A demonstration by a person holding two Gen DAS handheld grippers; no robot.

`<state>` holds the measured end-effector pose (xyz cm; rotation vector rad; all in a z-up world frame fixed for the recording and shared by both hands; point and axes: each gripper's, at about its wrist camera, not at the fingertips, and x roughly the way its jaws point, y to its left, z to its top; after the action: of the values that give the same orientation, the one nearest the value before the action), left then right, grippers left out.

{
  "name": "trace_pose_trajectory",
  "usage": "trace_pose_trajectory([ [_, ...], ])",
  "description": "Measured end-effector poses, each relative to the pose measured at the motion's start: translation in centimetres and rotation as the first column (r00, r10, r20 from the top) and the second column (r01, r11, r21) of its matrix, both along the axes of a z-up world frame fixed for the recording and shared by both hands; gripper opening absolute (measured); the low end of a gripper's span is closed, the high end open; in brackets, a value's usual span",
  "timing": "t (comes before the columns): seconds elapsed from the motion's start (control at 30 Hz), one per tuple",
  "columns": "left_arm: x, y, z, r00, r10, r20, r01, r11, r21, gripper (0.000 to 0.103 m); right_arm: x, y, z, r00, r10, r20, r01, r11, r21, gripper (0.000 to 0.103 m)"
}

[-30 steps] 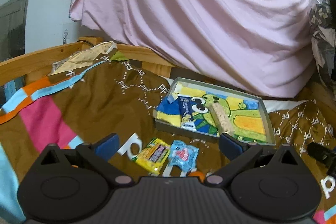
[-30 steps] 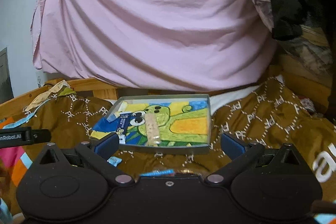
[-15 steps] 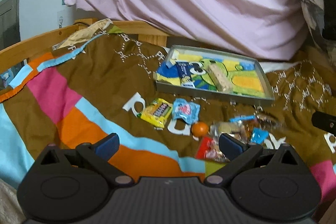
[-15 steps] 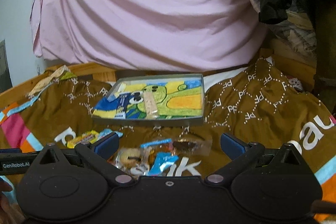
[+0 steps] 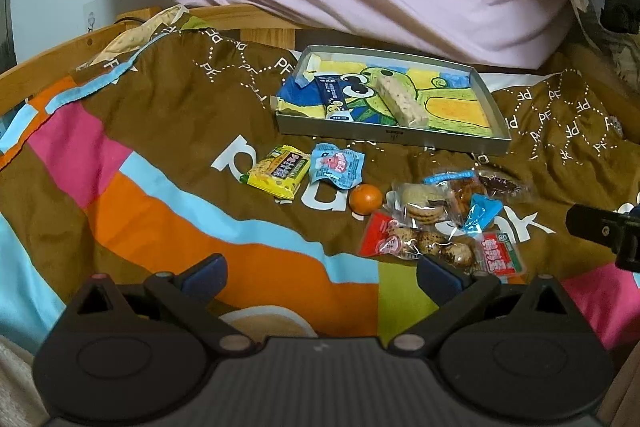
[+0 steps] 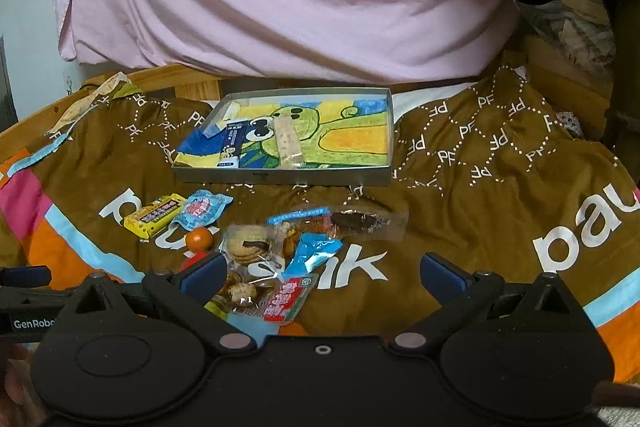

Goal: Organize snacks
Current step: 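Move both tools back toward the remaining snack pile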

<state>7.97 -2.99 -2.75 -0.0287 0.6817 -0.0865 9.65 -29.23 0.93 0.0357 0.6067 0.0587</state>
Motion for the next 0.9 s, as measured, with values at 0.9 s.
trace_pose_trajectory([
  [0.9, 5.6, -1.3, -0.3, 0.966, -0.208, -0.156, 0.197, 0.977, -0.082, 0.103, 6.5, -1.9, -0.3, 0.970, 0.108, -0.217, -0.095, 0.993, 0.072, 0.102],
])
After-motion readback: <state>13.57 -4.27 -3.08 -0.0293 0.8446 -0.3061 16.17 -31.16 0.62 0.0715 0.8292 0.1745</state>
